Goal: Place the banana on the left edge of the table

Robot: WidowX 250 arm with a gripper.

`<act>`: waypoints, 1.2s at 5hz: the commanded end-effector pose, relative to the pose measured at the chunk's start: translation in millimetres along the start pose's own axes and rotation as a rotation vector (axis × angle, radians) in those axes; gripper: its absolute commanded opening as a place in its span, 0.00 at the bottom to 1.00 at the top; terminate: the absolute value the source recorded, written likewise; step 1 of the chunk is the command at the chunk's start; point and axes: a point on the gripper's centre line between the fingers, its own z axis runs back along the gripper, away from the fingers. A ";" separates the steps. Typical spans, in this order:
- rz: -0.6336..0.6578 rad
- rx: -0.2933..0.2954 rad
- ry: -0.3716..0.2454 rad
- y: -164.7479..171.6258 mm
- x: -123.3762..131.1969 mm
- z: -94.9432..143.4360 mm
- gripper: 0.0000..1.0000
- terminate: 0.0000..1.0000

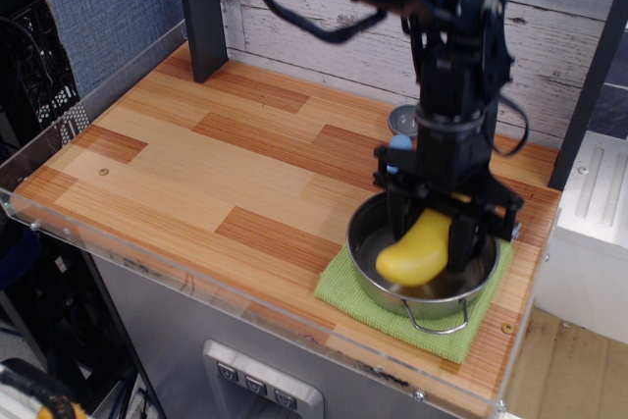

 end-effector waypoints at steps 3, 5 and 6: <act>0.080 0.026 -0.227 74.5 -9.2 128.7 0.00 0.00; 0.244 0.073 -0.263 168.7 -29.5 153.7 0.00 0.00; 0.295 0.102 -0.261 198.5 -30.1 146.5 0.00 0.00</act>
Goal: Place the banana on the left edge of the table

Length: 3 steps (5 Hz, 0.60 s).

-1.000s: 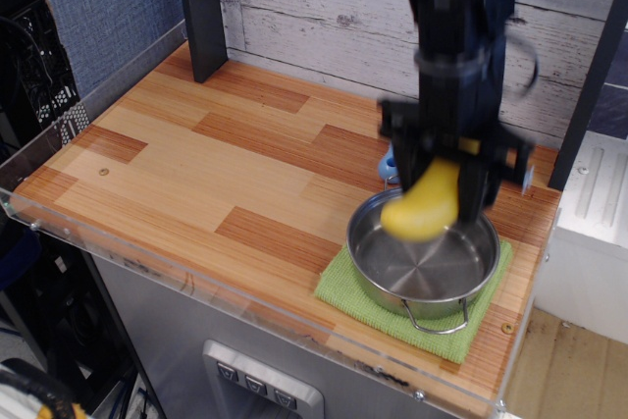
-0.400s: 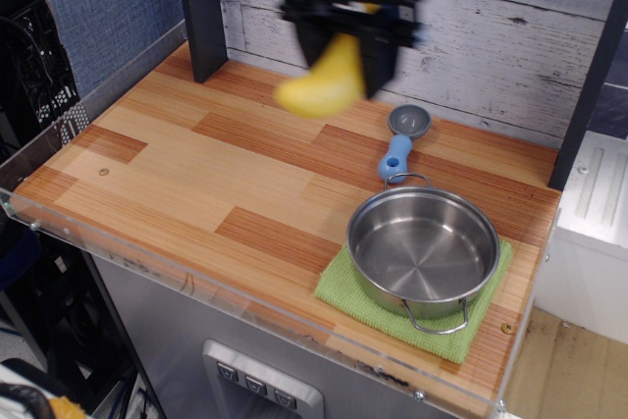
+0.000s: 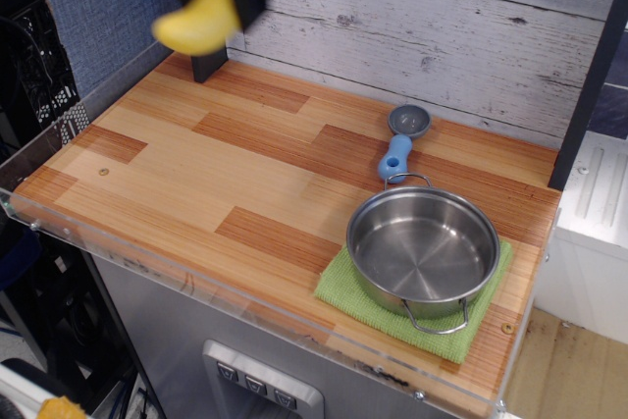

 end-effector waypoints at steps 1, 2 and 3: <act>0.056 0.106 -0.011 39.1 7.5 -21.5 0.00 0.00; 0.049 0.124 0.027 41.4 5.4 -51.8 0.00 0.00; 0.038 0.151 0.076 39.6 -4.9 -77.6 0.00 0.00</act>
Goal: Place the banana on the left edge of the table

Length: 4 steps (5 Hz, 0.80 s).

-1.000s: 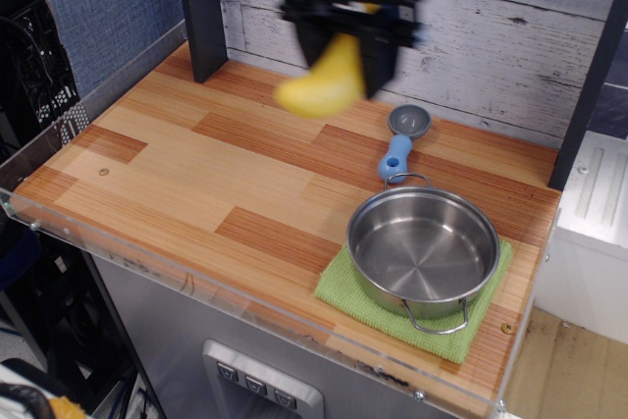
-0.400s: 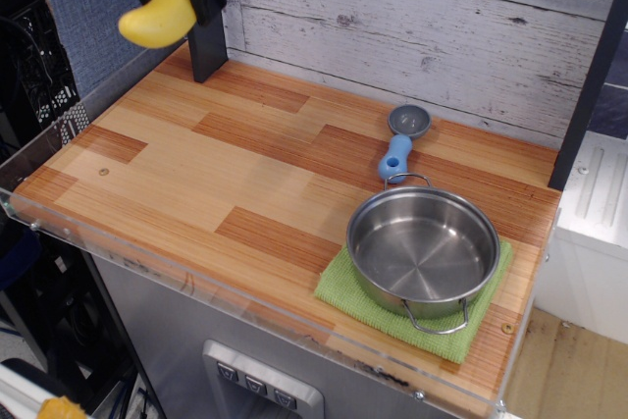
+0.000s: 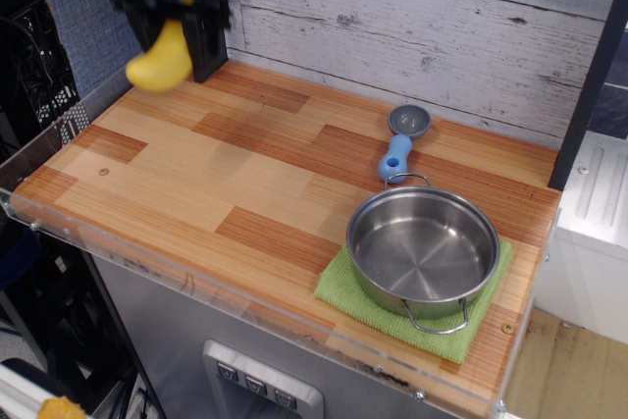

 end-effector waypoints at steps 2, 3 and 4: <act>-0.022 0.064 0.072 -5.2 -27.4 -39.8 0.00 0.00; -0.002 0.069 0.074 4.4 -24.6 -41.9 0.00 0.00; -0.005 0.036 0.097 3.9 -25.0 -46.0 1.00 0.00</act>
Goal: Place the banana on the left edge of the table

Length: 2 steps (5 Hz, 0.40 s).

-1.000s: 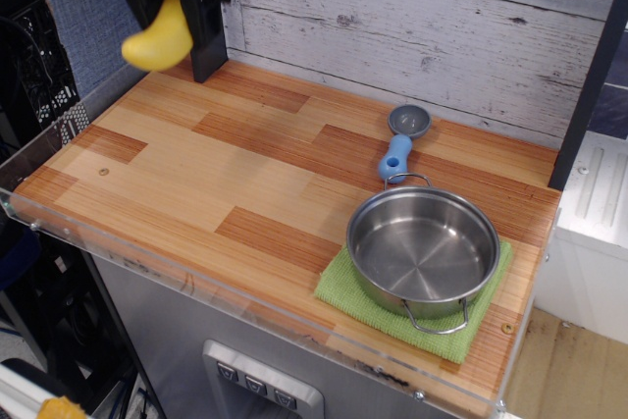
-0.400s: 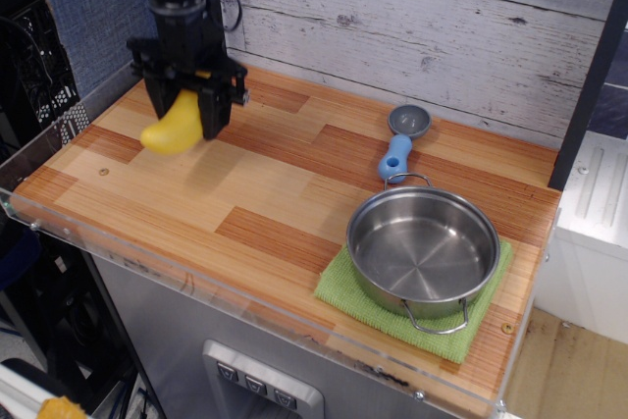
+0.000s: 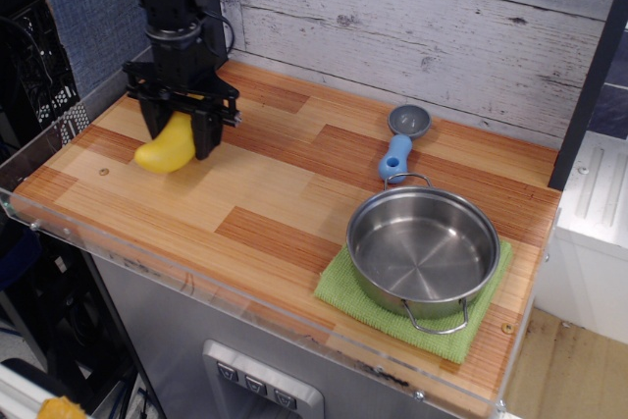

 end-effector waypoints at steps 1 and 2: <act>-0.005 -0.034 -0.037 -1.2 -1.4 18.7 1.00 0.00; -0.018 -0.031 -0.104 -7.7 0.3 44.2 1.00 0.00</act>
